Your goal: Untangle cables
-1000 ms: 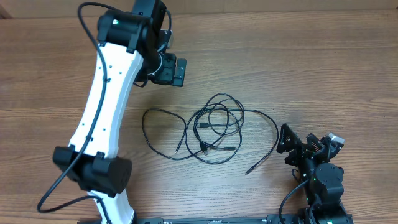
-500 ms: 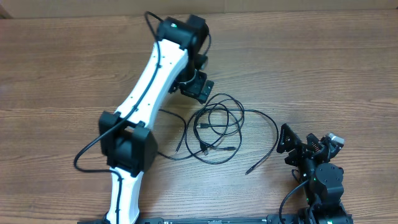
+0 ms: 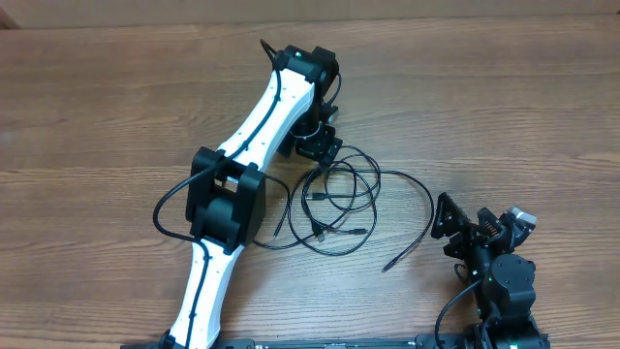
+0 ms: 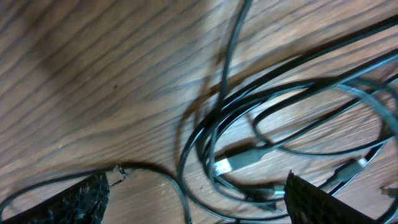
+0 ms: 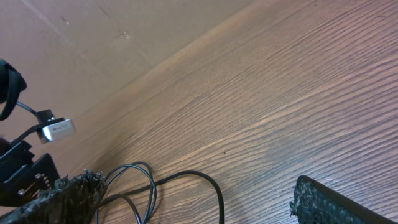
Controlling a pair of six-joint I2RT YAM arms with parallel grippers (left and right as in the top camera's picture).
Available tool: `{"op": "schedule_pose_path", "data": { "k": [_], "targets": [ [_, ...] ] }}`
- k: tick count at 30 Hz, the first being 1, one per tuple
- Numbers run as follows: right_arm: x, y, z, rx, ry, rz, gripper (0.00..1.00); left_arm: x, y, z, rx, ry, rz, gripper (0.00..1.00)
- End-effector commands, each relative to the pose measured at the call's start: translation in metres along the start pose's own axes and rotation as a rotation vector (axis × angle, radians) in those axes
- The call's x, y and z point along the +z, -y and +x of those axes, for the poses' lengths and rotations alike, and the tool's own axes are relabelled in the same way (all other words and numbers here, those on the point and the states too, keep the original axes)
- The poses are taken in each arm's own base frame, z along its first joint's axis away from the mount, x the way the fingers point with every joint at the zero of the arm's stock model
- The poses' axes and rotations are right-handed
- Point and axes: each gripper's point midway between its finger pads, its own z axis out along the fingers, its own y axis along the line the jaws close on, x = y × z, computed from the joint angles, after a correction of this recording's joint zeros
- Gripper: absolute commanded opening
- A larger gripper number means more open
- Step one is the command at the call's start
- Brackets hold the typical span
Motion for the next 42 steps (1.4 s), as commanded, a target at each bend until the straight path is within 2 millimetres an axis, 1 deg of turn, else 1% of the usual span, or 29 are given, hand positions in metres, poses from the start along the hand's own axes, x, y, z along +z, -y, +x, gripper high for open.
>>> {"op": "schedule_pose_path", "data": {
  "k": [1,5,6,8,13,15,18,20,21,22,23,26,28,36,38,42],
  "targets": [
    [-0.001,-0.002,-0.005,0.002,0.016,-0.003,1.0,0.004,0.018,-0.007,0.052,0.021,0.027,0.89],
    [-0.001,-0.002,-0.005,0.002,0.016,-0.003,1.0,0.005,0.027,-0.019,0.081,0.069,0.018,0.88],
    [-0.001,-0.002,-0.005,0.002,0.016,-0.003,1.0,0.005,0.029,-0.022,0.089,0.086,0.014,0.83],
    [-0.001,-0.002,-0.005,0.002,0.015,-0.002,1.0,0.004,0.031,-0.028,0.098,0.109,0.015,0.78],
    [-0.001,-0.001,-0.005,0.001,0.014,-0.001,1.0,0.004,0.031,-0.034,0.112,0.133,0.015,0.72],
    [-0.001,-0.001,-0.005,0.001,0.013,0.0,1.0,0.004,0.031,-0.034,0.112,0.132,0.015,0.65],
    [-0.001,-0.001,-0.005,0.001,0.014,-0.001,1.0,0.004,0.031,-0.034,0.112,0.133,0.016,0.48],
    [-0.001,-0.001,-0.005,0.001,0.014,-0.001,1.0,0.004,0.033,-0.034,0.112,0.134,0.021,0.48],
    [-0.001,-0.001,-0.005,0.001,0.014,-0.001,1.0,0.004,0.035,-0.034,0.112,0.134,0.024,0.5],
    [-0.001,-0.001,-0.005,0.001,0.014,-0.001,1.0,0.005,0.037,-0.034,0.116,0.135,0.029,0.52],
    [-0.001,-0.001,-0.005,0.001,0.014,-0.001,1.0,0.005,0.042,-0.036,0.115,0.142,0.032,0.62],
    [-0.001,-0.001,-0.005,0.001,0.014,-0.001,1.0,0.005,0.048,-0.04,0.131,0.16,0.032,0.72],
    [-0.001,-0.001,-0.005,0.001,0.014,-0.001,1.0,0.005,0.055,-0.043,0.147,0.176,0.032,0.74],
    [-0.001,-0.001,-0.005,0.001,0.014,-0.001,1.0,0.007,0.072,-0.053,0.186,0.221,0.033,0.75],
    [-0.001,-0.001,-0.005,0.001,0.013,0.0,1.0,0.007,0.074,-0.054,0.19,0.227,0.033,0.73],
    [-0.001,-0.001,-0.005,0.001,0.014,-0.001,1.0,0.008,0.074,-0.055,0.191,0.228,0.034,0.67]
  ]
}}
